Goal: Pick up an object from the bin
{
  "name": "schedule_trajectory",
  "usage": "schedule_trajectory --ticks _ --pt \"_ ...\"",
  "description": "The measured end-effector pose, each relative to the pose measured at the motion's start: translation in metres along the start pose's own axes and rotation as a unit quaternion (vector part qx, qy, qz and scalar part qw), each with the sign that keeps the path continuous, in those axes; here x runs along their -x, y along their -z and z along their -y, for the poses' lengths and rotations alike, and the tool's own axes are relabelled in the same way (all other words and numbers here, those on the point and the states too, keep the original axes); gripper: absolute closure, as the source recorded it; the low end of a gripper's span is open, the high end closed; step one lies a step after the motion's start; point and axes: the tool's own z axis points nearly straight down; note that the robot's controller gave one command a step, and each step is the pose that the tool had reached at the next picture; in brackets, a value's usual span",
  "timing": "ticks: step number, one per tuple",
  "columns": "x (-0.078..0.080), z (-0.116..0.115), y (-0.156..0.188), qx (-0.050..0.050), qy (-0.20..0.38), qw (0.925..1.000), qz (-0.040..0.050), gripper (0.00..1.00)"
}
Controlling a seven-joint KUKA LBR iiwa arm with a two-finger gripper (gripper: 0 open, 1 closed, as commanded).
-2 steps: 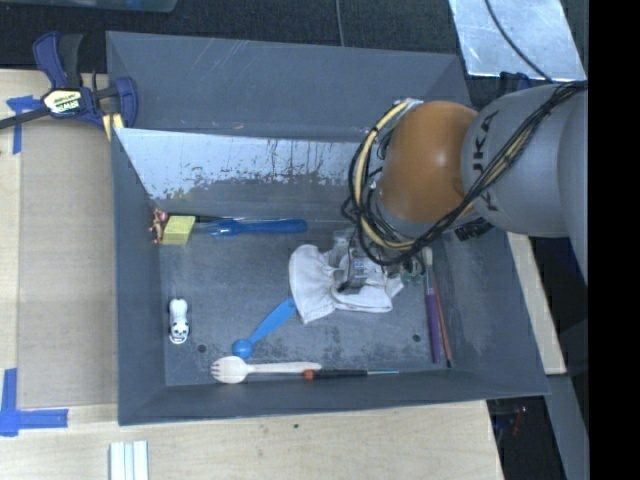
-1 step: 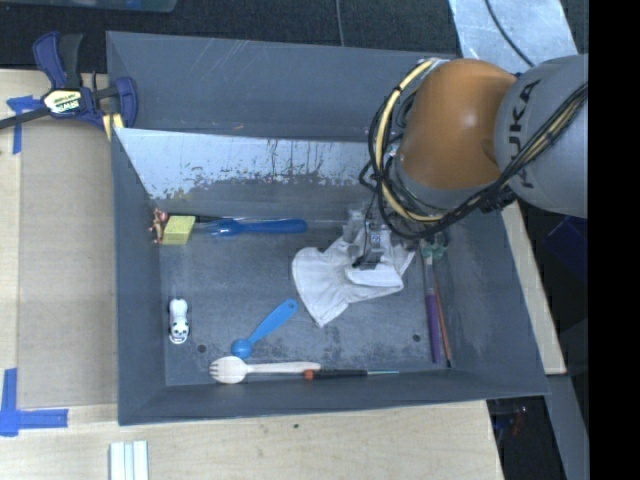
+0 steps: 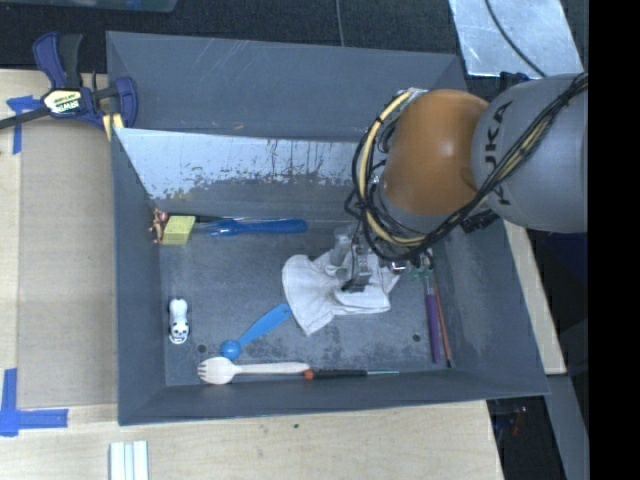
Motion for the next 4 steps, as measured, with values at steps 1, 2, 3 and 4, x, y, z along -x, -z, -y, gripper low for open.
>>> schedule_trajectory --ticks 1,2,3,4 --pt "0.020 -0.008 0.002 -0.001 -0.006 0.9999 0.0119 1.00" --pt "-0.005 -0.002 0.006 -0.001 0.002 1.0000 0.0032 1.00" --pt "0.019 -0.013 0.005 -0.001 -0.003 0.9999 0.0121 1.00" --pt "-0.020 -0.003 0.069 -0.002 0.003 0.9999 0.0110 1.00"
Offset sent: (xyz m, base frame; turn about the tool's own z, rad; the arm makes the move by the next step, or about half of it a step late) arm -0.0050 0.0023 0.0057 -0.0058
